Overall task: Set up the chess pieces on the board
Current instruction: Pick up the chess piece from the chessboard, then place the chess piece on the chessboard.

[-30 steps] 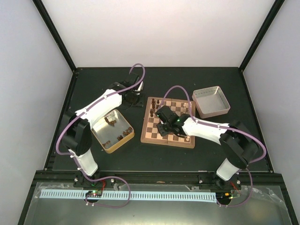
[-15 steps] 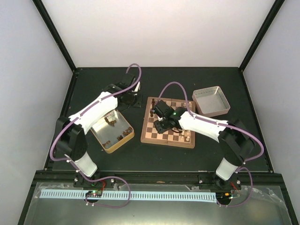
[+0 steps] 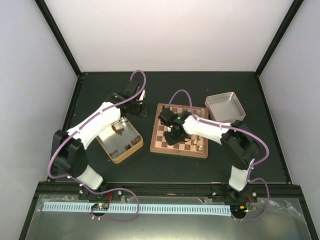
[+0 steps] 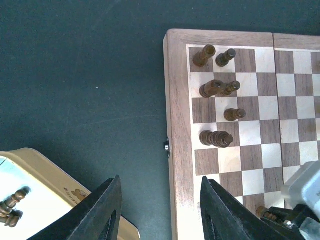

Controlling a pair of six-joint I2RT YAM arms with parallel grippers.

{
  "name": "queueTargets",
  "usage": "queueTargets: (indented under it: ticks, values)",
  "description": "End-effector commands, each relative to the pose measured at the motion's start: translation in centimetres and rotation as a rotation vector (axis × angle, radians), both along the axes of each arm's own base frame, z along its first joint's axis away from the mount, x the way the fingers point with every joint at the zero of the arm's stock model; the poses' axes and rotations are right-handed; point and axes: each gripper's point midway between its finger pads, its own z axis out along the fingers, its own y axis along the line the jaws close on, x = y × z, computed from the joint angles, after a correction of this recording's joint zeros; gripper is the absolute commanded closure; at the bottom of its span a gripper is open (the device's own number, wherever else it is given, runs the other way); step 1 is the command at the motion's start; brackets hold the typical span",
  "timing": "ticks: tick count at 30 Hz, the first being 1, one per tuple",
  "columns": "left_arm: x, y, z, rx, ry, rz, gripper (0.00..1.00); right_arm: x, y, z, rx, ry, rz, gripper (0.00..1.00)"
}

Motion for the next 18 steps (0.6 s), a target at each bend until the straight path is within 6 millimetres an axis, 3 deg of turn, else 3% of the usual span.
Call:
queueTargets:
  ticks: [1, 8, 18]
  values:
    - [0.1, 0.3, 2.0, -0.030, -0.058, -0.006, 0.55, 0.1, 0.0, 0.2, -0.017, 0.014, -0.027, 0.93]
    - [-0.1, 1.2, 2.4, -0.034, -0.080, 0.012, 0.55, 2.1, 0.9, 2.2, -0.003, -0.060, -0.051, 0.96]
    - [-0.6, 2.7, 2.4, -0.061, -0.098, 0.057, 0.54, 5.8, 1.0, 1.3, -0.036, -0.052, -0.038, 0.95]
